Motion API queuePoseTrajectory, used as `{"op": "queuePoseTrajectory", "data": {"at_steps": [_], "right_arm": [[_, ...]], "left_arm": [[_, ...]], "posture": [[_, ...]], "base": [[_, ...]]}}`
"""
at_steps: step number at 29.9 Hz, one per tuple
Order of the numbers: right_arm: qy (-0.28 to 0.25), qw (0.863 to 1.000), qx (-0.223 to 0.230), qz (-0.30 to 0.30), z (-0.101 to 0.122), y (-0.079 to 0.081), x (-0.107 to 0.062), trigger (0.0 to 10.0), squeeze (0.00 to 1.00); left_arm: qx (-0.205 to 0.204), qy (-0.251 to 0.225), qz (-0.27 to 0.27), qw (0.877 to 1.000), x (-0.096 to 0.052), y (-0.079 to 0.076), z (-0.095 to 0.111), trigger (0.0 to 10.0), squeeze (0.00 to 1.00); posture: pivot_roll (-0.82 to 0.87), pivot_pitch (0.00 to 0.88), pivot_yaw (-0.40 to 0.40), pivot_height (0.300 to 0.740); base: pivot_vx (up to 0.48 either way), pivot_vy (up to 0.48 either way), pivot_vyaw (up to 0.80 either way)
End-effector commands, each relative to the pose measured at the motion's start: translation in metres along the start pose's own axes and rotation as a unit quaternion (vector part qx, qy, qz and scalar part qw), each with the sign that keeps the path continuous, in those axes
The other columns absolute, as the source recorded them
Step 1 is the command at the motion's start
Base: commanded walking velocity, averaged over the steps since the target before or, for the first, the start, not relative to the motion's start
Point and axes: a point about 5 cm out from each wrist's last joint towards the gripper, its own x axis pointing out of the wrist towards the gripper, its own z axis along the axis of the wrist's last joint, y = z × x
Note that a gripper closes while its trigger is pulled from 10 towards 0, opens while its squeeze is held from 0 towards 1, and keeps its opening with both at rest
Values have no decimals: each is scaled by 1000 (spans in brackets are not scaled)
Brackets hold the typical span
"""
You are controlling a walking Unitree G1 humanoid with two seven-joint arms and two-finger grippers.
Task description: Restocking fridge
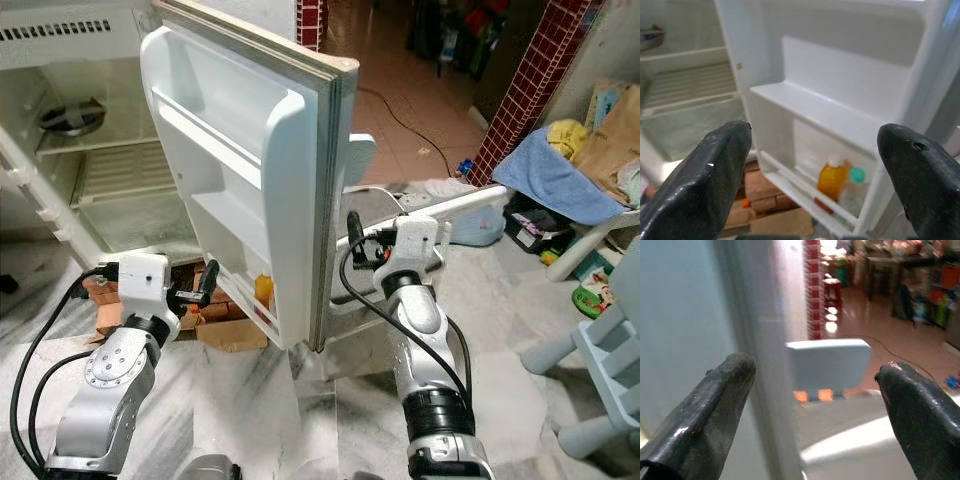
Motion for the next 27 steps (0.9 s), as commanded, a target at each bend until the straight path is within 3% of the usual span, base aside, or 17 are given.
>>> {"op": "queuePoseTrajectory", "data": {"at_steps": [1, 8, 14, 15, 16, 17, 18, 20, 21, 22, 23, 24, 27], "right_arm": [[-17, 1000, 5, 15, 9, 3, 10, 10000, 0], [-36, 998, 4, 44, 33, 14, 45, 10000, 0], [-37, 996, 25, 82, 41, 27, 57, 10000, 0], [-41, 983, 67, 168, 49, 50, 62, 10000, 0], [-41, 983, 67, 168, 49, 50, 62, 10000, 0], [-47, 958, 118, 258, 56, 70, 60, 10000, 0], [-47, 958, 118, 258, 56, 70, 60, 10000, 0], [-52, 939, 149, 304, 60, 79, 56, 10000, 0], [-51, 922, 164, 348, 61, 86, 50, 10000, 0], [-45, 891, 190, 410, 63, 94, 36, 10000, 0], [-45, 891, 190, 410, 63, 94, 36, 10000, 0], [-35, 875, 198, 440, 59, 96, 24, 10000, 0], [-27, 876, 190, 442, 54, 94, 20, 10000, 0]], "left_arm": [[2, 6, 1, 1000, -2, 1, 0, 10000, 0], [4, 13, 4, 1000, -9, 1, 2, 10000, 0], [4, 20, 8, 1000, -12, 2, 0, 10000, 0], [5, 22, 10, 1000, -13, 3, 0, 10000, 0], [5, 22, 10, 1000, -13, 3, 0, 10000, 0], [7, 23, 11, 1000, -15, 3, 0, 10000, 0], [7, 23, 11, 1000, -15, 3, 0, 10000, 0], [8, 24, 12, 1000, -16, 4, 1, 10000, 0], [9, 24, 13, 1000, -16, 4, 1, 10000, 0], [9, 26, 13, 1000, -17, 4, 1, 10000, 0], [9, 26, 13, 1000, -17, 4, 1, 10000, 0], [10, 27, 13, 999, -18, 4, 1, 10000, 0], [10, 28, 12, 999, -19, 4, 0, 10000, 0]], "posture": [[163, 0, -55, 740], [196, 0, -73, 740], [212, 0, -80, 740], [224, 0, -85, 740], [224, 0, -85, 740], [227, 0, -86, 740], [227, 0, -86, 740], [227, 0, -86, 740], [226, 1, -85, 740], [224, 5, -84, 740], [224, 5, -84, 740], [219, 8, -81, 740], [219, 8, -81, 740]], "base": [[0, 0, 0], [0, 0, 0], [0, 0, 0], [0, 0, 0], [0, 0, 0], [0, 0, 0], [0, 0, 0], [0, 0, 0], [0, 0, 0], [0, 0, 0], [0, 0, 0], [0, 0, 0], [0, 0, 0]]}}
